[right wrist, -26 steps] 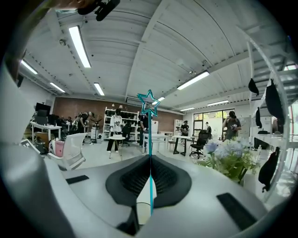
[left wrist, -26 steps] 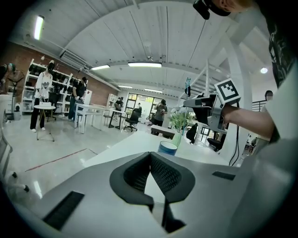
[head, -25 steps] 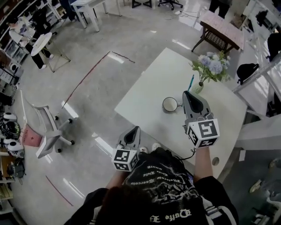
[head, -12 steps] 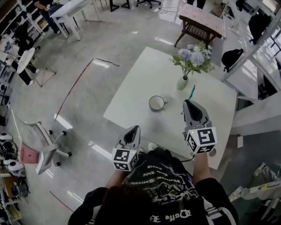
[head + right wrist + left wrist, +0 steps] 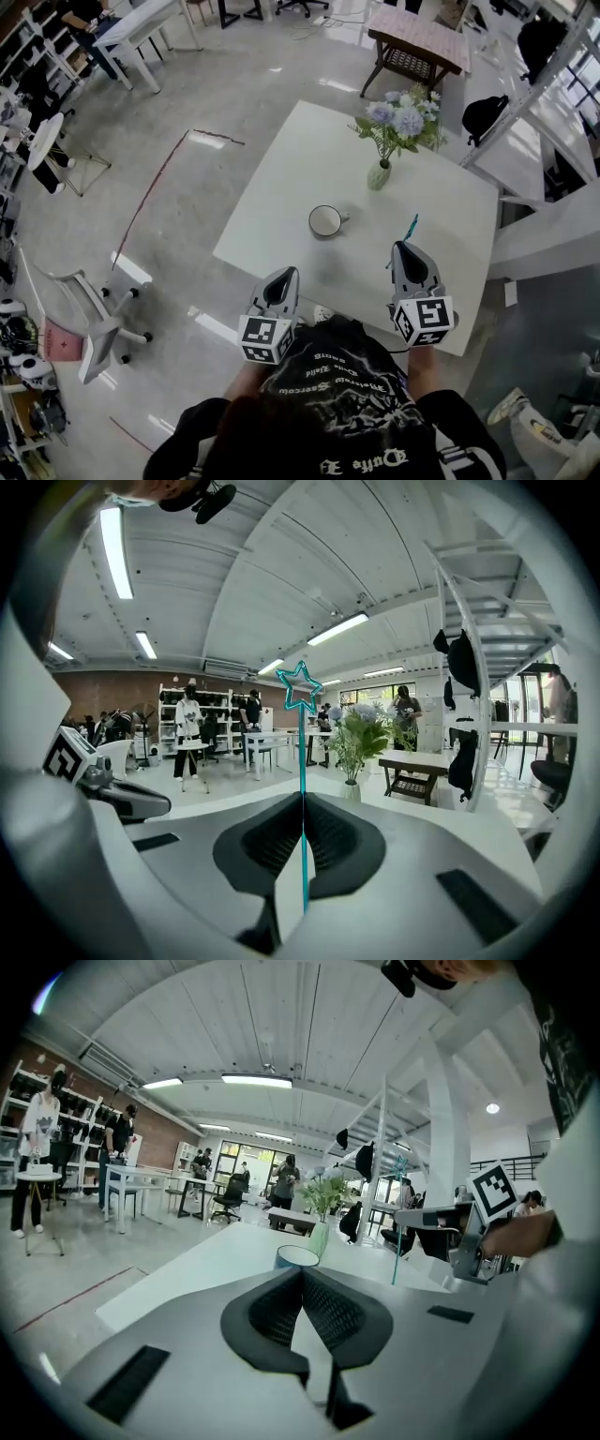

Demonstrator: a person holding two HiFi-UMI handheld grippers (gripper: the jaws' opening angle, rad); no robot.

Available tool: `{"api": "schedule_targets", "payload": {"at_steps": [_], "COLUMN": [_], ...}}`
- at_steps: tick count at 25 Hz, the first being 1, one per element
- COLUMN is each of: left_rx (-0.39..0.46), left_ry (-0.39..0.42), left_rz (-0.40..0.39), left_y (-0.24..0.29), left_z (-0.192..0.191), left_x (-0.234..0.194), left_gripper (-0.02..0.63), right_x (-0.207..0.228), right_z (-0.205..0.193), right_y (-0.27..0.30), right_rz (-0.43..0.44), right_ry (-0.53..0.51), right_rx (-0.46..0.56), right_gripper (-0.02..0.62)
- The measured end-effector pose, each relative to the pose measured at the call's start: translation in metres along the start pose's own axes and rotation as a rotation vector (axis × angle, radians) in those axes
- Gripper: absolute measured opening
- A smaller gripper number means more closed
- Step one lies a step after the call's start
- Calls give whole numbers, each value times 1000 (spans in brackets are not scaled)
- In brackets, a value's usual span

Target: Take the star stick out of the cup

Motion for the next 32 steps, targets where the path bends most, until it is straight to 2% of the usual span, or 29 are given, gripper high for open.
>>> {"api": "schedule_targets", "payload": {"at_steps": [12, 32], "left_rx": [-3, -4], "left_ry": [29, 18], "left_rz": [-40, -51], "left_y": [14, 15], "left_z": [4, 2], "left_x": [9, 22], "left_gripper": [20, 20], "right_x": [1, 4], "right_z": [-40, -45], "right_y": [-19, -27], "right_rz": [-49, -60], "right_ry": [34, 2], "right_rx": [-60, -95], "right_gripper": [12, 12]}}
Point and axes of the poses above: the fingertips, and each gripper's own axes: y forward along the fingers, x to its right, z out of its top, the point moved 9 cm from there along -y, backward along the fingers, and after that the axes turned 1 degree about y, right-handed, at the moved point
